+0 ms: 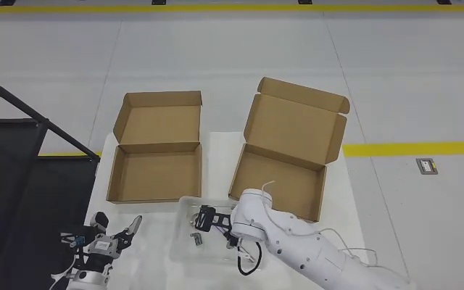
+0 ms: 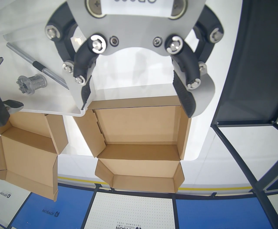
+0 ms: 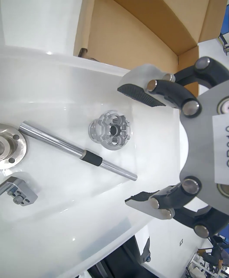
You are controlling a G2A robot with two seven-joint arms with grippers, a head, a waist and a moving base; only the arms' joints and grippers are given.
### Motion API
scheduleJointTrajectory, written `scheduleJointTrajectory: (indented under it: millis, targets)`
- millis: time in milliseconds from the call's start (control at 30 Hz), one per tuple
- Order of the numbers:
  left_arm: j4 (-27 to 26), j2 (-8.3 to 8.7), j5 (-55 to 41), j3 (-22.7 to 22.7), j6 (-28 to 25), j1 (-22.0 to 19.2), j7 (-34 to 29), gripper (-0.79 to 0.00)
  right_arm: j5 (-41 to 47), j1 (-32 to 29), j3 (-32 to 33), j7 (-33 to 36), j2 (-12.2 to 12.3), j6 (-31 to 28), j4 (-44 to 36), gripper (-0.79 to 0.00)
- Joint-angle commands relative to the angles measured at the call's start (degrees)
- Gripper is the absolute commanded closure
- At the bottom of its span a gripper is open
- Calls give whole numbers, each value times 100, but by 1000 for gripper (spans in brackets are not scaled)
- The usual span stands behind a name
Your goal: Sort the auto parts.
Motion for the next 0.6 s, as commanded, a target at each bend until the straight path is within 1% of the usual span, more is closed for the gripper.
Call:
scheduleJointTrajectory:
  millis: [0, 67, 300, 333, 367, 400, 433, 500, 567]
  targets:
    - [0, 0, 0, 0, 0, 0, 0, -785, -20, -12, -3, -98, -22, 35, 108, -785]
    - [0, 0, 0, 0, 0, 0, 0, -785, -51, -31, 25, -201, -37, 114, 205, -785]
    - [0, 0, 0, 0, 0, 0, 0, -785, -90, -99, 92, -283, -58, 64, 402, -785]
    - [0, 0, 0, 0, 0, 0, 0, -785, -98, -104, 98, -295, -63, 65, 432, -763]
    - [0, 0, 0, 0, 0, 0, 0, -785, -102, -113, 98, -330, -70, 43, 442, -711]
    - [0, 0, 0, 0, 0, 0, 0, -785, -105, -123, 109, -409, -74, 9, 462, -686]
    - [0, 0, 0, 0, 0, 0, 0, -785, -127, -135, 122, -460, -75, 7, 507, -690]
    - [0, 0, 0, 0, 0, 0, 0, -785, -177, -150, 137, -530, -80, 0, 576, -656]
    - [0, 0, 0, 0, 0, 0, 0, -785, -200, -163, 163, -611, -87, -7, 645, -643]
